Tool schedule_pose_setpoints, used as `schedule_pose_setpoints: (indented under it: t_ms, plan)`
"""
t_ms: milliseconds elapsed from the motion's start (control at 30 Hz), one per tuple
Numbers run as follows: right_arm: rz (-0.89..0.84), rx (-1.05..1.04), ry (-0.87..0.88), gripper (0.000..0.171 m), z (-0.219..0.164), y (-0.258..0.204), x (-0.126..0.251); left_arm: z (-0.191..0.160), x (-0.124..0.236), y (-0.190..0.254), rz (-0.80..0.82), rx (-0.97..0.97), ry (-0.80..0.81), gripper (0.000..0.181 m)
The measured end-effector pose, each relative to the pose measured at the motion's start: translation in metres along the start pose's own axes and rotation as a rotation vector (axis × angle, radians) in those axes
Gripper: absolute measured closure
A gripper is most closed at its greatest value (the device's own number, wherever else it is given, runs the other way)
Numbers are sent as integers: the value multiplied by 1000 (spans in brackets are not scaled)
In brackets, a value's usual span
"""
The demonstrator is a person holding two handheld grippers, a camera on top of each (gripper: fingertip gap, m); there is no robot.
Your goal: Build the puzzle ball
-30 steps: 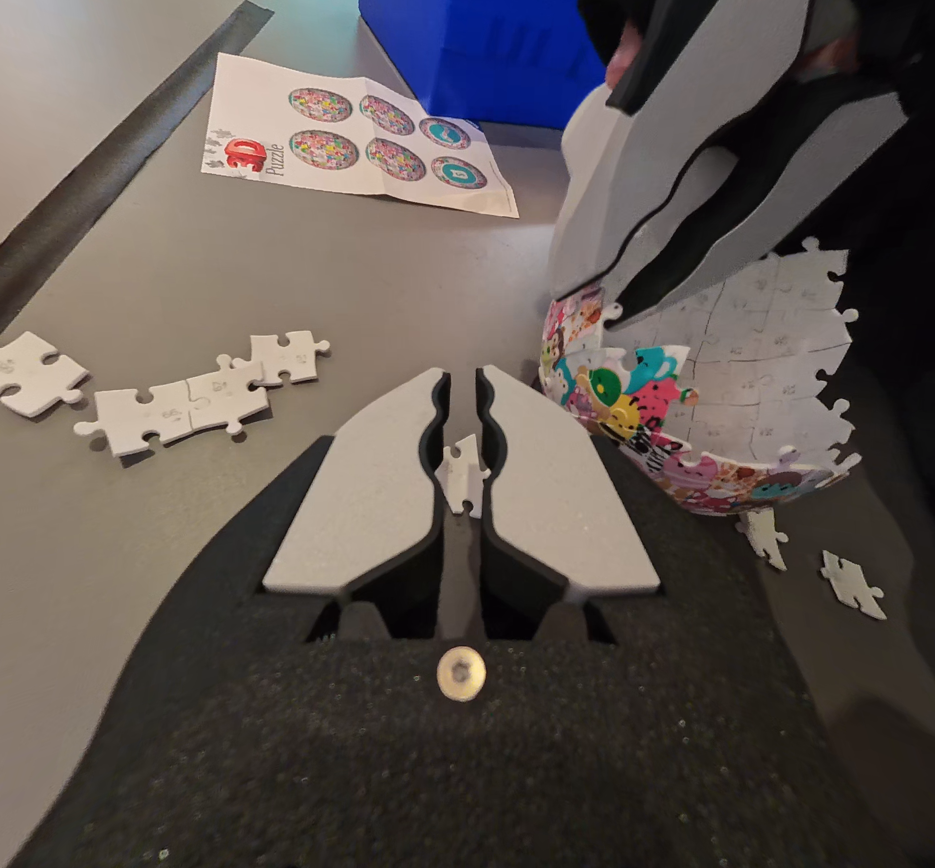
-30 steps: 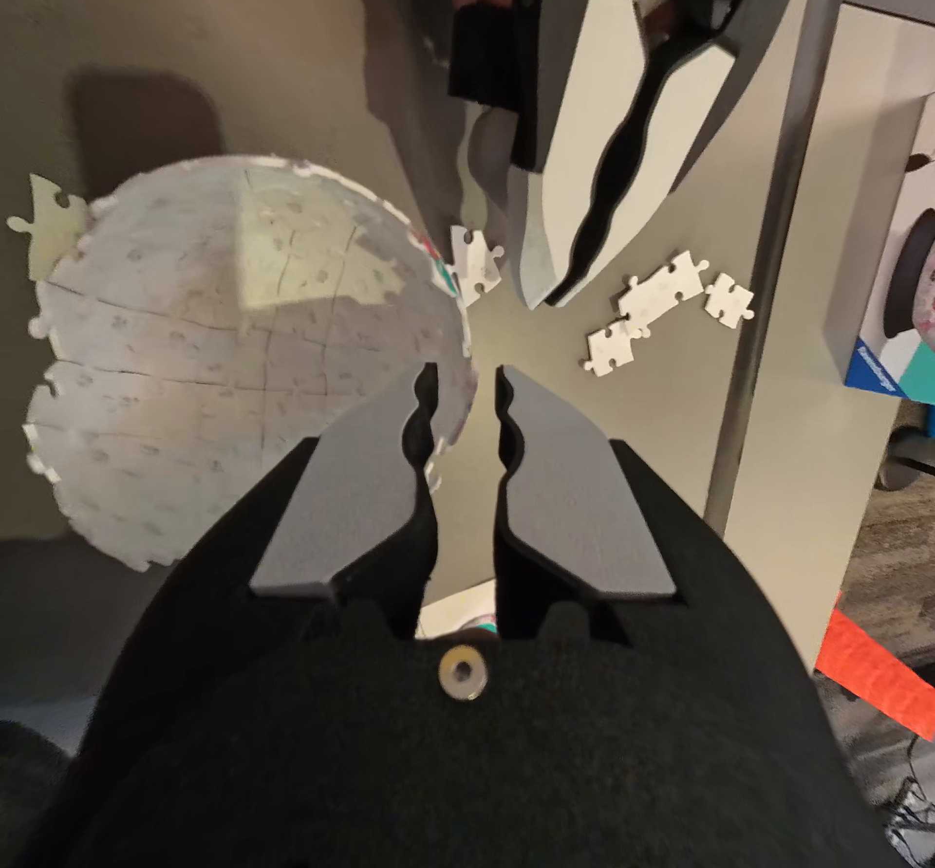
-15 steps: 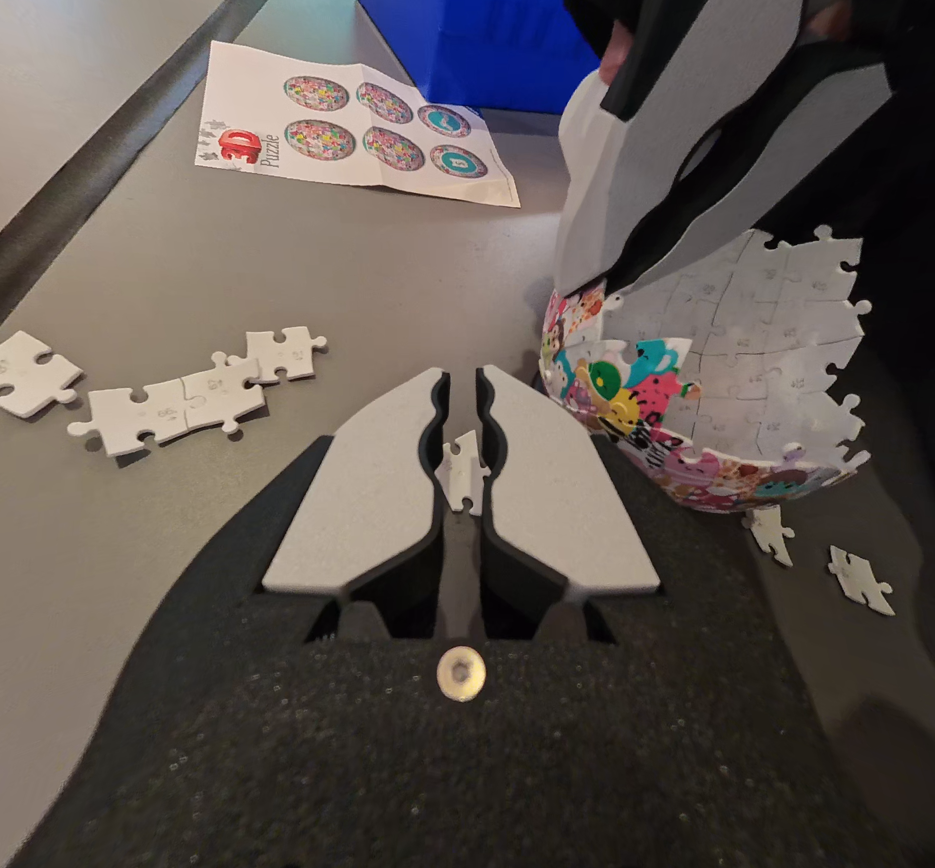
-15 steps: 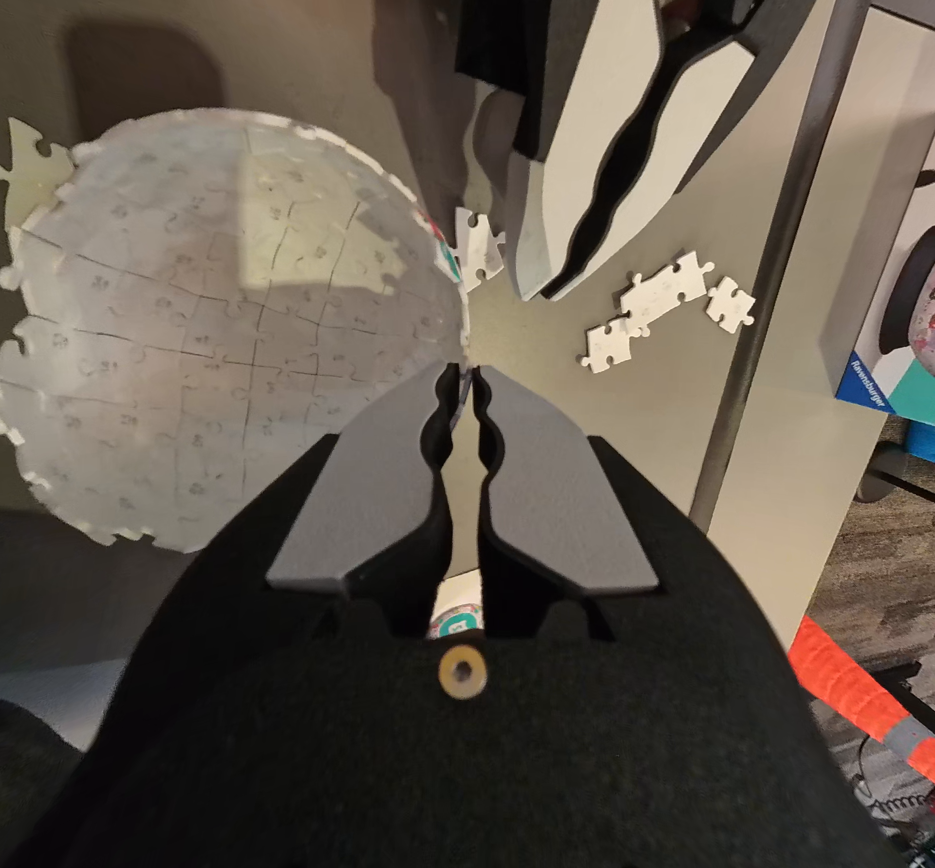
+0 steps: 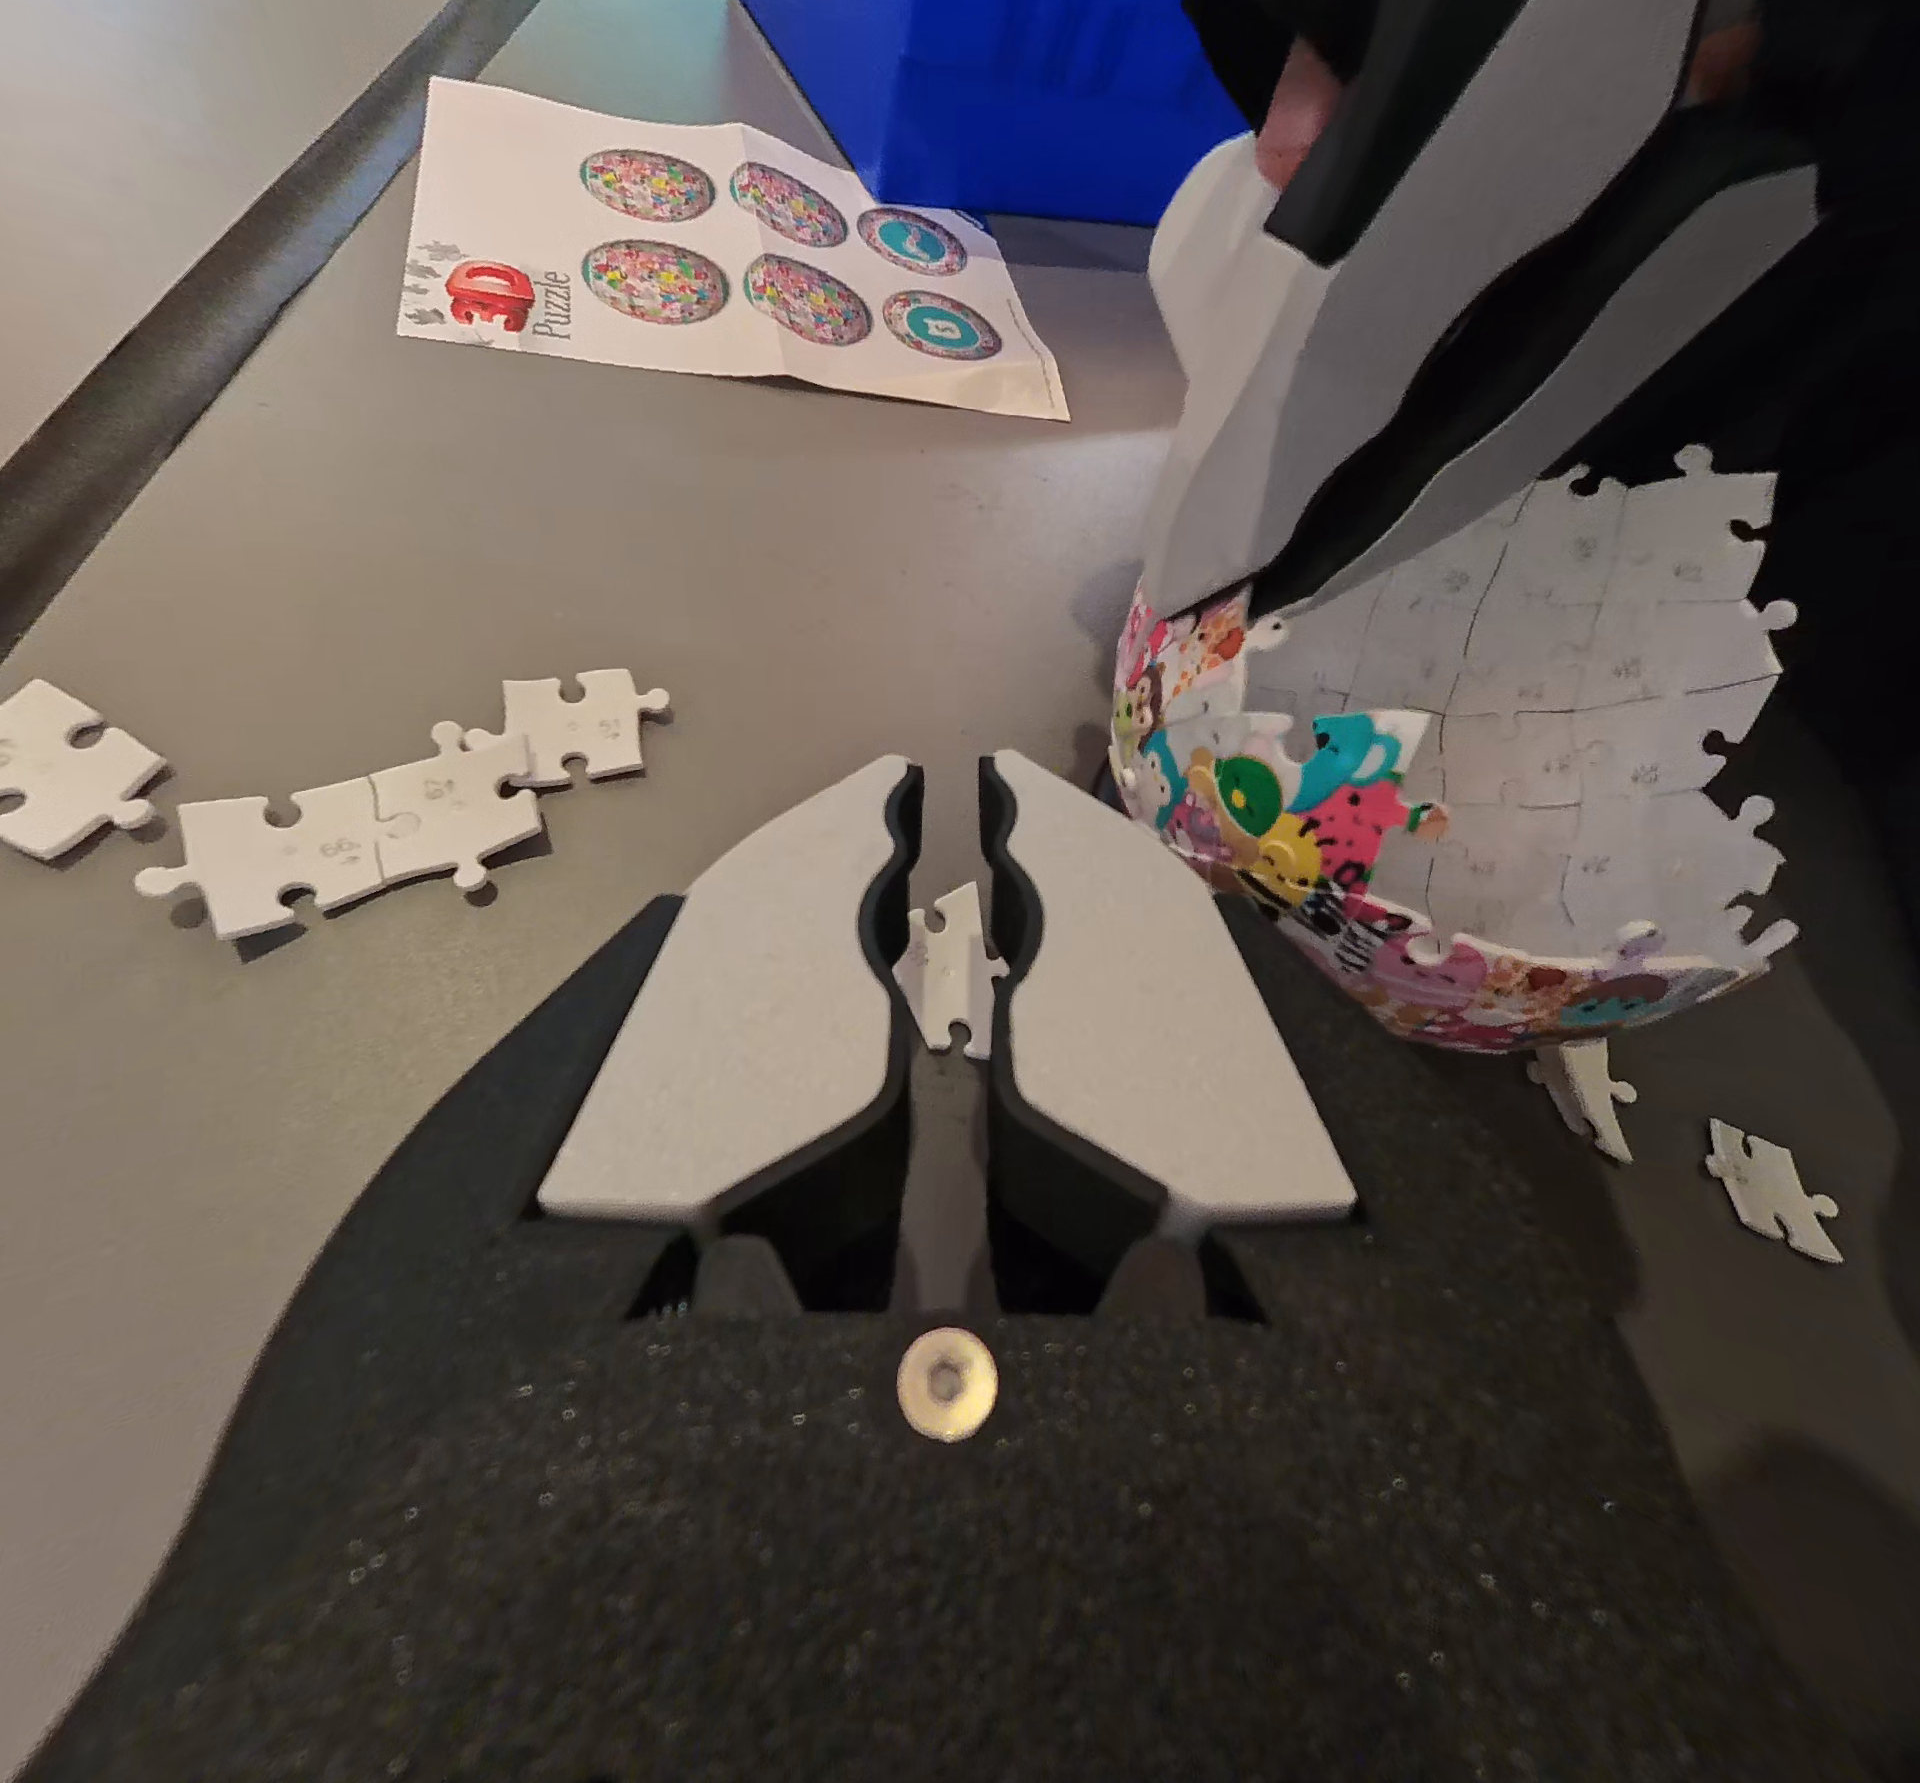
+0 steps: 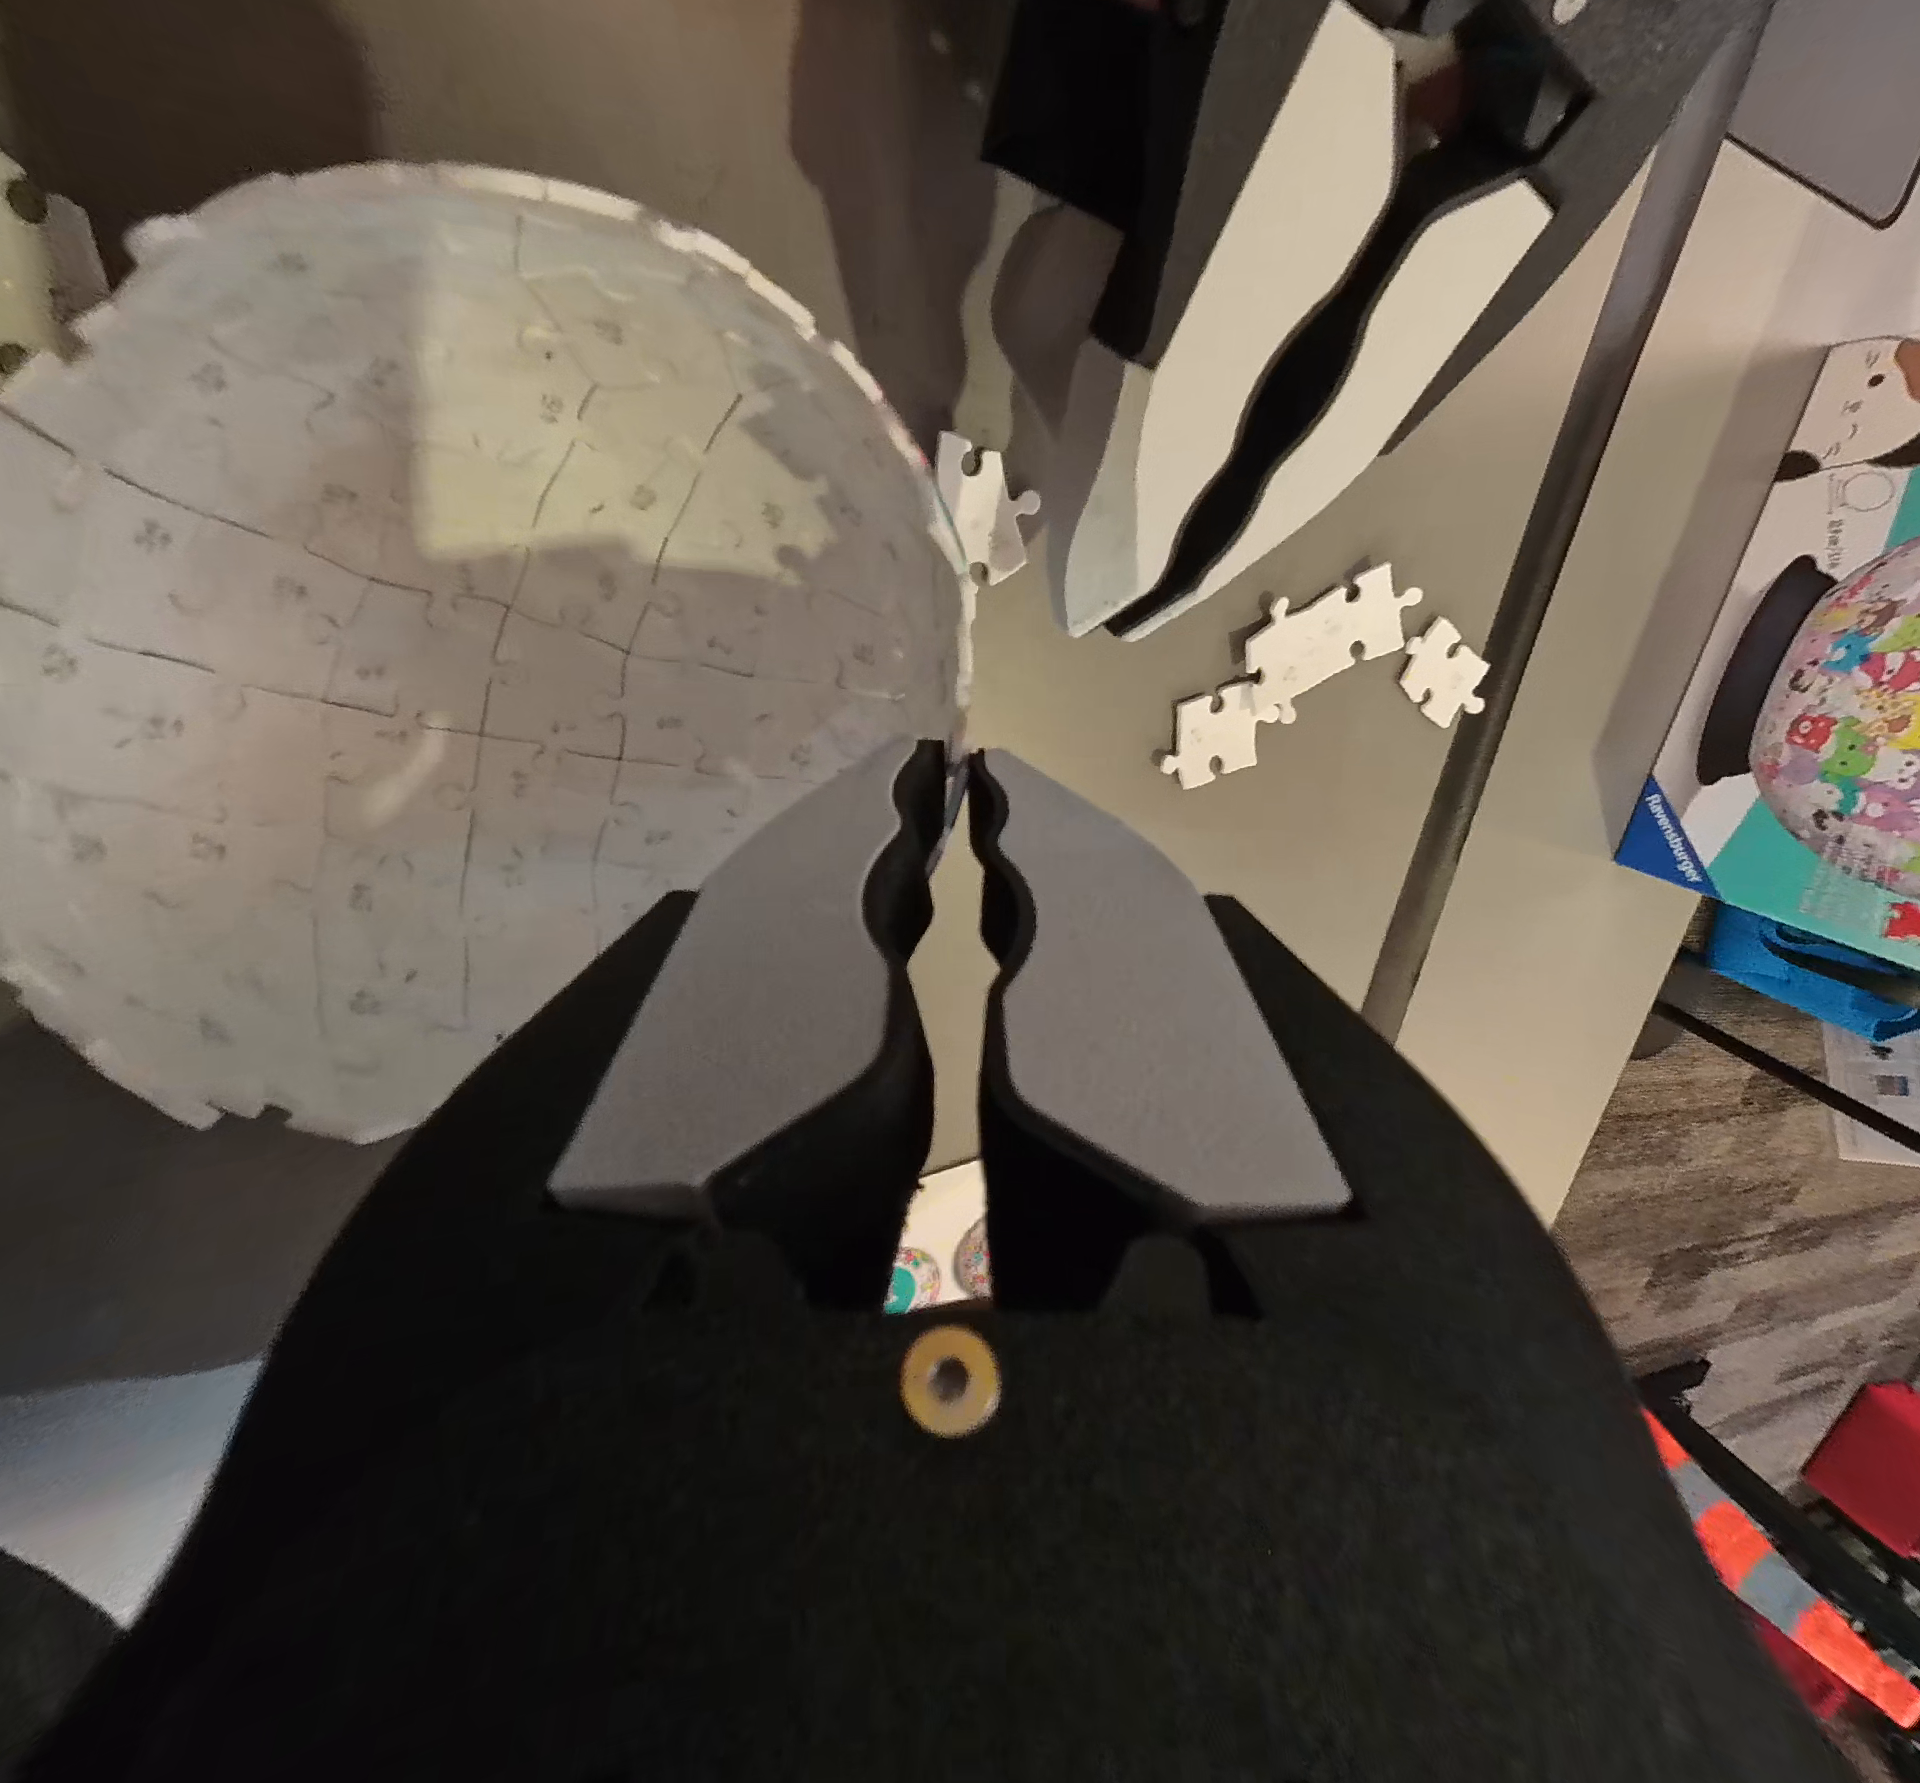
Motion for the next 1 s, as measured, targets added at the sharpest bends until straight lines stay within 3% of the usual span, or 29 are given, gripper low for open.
schedule_pose_setpoints:
  t_ms: [333, 1000]
  plan:
    - [-5, -22, 37, 162, 4, -1, 7, 0, -1, 0, -1, -3, -4, 171]
    - [-29, 2, 27, 169, 4, 1, 5, -1, -2, 1, 1, -8, -12, 171]
Point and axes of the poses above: each gripper's, where its closed fingertips meet, x back along the fingers, z out of its top, y = z × x across the jaws, the point moved 2 cm from there along x, back along the fingers, and after that the axes turned 3 degrees about z, right-handed, at the moved point
